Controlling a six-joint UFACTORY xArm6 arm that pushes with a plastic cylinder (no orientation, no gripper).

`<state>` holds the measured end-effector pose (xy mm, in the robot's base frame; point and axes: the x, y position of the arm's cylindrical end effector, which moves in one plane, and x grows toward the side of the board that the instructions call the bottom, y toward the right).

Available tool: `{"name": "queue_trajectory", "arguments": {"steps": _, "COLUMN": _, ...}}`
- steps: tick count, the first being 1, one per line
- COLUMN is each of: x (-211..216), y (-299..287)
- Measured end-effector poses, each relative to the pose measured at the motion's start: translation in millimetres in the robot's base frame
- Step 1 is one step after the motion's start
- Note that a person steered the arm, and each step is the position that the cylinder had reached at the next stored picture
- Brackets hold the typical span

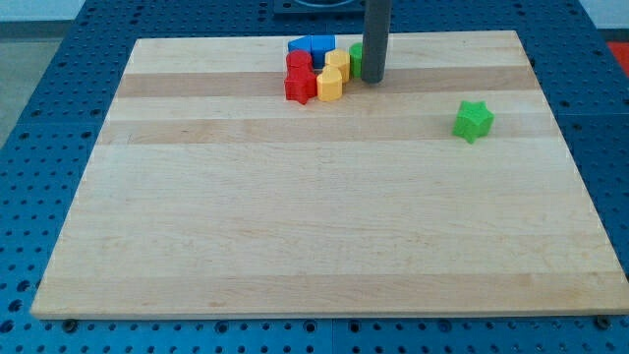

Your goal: Point your arm at green star

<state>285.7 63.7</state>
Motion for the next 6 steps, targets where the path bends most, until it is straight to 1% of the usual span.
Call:
{"name": "queue_trajectory", "arguments": {"steps": 1, "x": 2.4, "y": 0.5}}
{"name": "queue_trajectory", "arguments": {"steps": 2, "x": 12.4, "y": 29.9}}
{"name": "queue_trajectory", "arguments": {"steps": 4, "x": 46.3, "y": 131.3}}
{"name": "queue_trajectory", "arguments": {"steps": 5, "x": 65.3, "y": 166.1}}
{"name": "queue_trajectory", "arguments": {"steps": 6, "x": 97.7, "y": 174.8}}
